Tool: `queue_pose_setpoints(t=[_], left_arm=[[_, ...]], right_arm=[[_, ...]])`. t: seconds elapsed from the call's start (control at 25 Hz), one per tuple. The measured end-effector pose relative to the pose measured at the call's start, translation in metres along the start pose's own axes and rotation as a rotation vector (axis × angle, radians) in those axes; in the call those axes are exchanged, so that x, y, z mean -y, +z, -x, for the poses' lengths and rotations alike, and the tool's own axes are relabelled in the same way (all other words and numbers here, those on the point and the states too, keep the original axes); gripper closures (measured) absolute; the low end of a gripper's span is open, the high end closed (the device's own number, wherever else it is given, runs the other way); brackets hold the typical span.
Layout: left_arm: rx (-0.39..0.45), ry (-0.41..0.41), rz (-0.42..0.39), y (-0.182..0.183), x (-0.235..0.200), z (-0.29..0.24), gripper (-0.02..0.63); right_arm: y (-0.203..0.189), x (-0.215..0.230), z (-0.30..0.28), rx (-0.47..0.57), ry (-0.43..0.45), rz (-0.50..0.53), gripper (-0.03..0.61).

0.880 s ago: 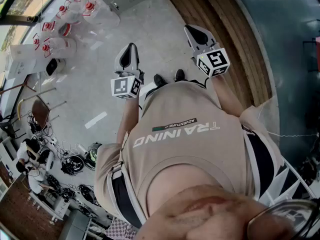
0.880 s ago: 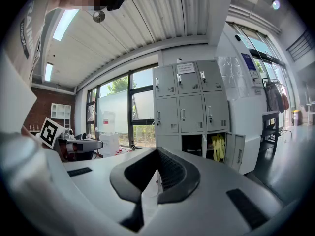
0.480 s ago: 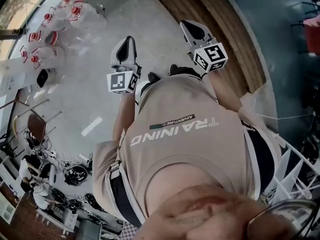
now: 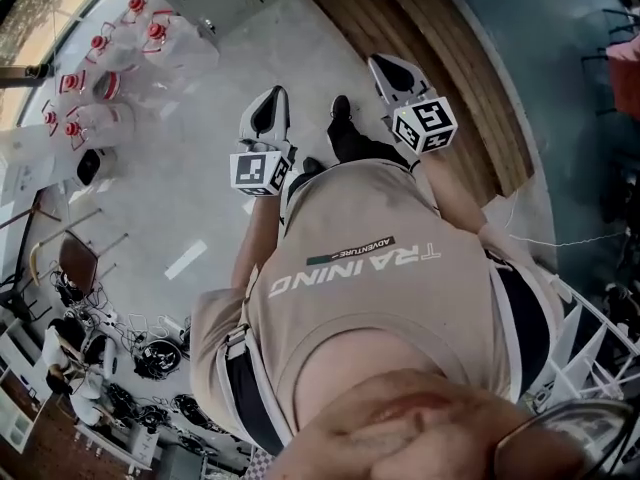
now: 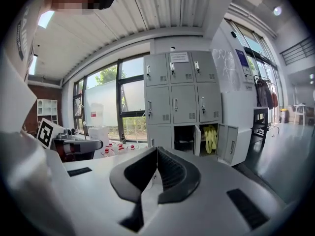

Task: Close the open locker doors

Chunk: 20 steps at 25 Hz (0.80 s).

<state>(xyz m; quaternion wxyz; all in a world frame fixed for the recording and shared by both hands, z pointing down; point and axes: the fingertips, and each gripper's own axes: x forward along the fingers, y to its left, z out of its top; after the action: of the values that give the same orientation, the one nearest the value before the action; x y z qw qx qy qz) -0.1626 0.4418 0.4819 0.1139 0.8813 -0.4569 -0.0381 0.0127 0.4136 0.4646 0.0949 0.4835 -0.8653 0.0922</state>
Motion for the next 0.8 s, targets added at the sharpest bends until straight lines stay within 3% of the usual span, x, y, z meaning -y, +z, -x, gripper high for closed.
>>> queue_pose_setpoints(t=[0.12, 0.2, 0.56, 0.72, 0.8], left_arm=[[-0.072, 0.035, 0.121, -0.029, -0.019, -0.014, 0.609], [-0.112, 0.07, 0.16, -0.04, -0.035, -0.025, 0.609], [-0.134, 0.115, -0.002, 0.01, -0.068, -0.121, 0.609], [-0.135, 0.142, 0.005, 0.016, -0.09, -0.176, 0.609], [-0.123, 0.156, 0.057, 0.011, -0.095, -0.202, 0.609]], right_arm=[[-0.015, 0.012, -0.02, -0.03, 0.004, -0.038, 0.566], [-0.024, 0.028, -0.036, -0.046, -0.008, -0.044, 0.565], [-0.017, 0.129, -0.117, -0.071, 0.008, -0.008, 0.565], [-0.001, 0.166, -0.167, -0.068, 0.039, -0.008, 0.565], [0.0, 0.183, -0.186, -0.064, 0.053, -0.004, 0.566]])
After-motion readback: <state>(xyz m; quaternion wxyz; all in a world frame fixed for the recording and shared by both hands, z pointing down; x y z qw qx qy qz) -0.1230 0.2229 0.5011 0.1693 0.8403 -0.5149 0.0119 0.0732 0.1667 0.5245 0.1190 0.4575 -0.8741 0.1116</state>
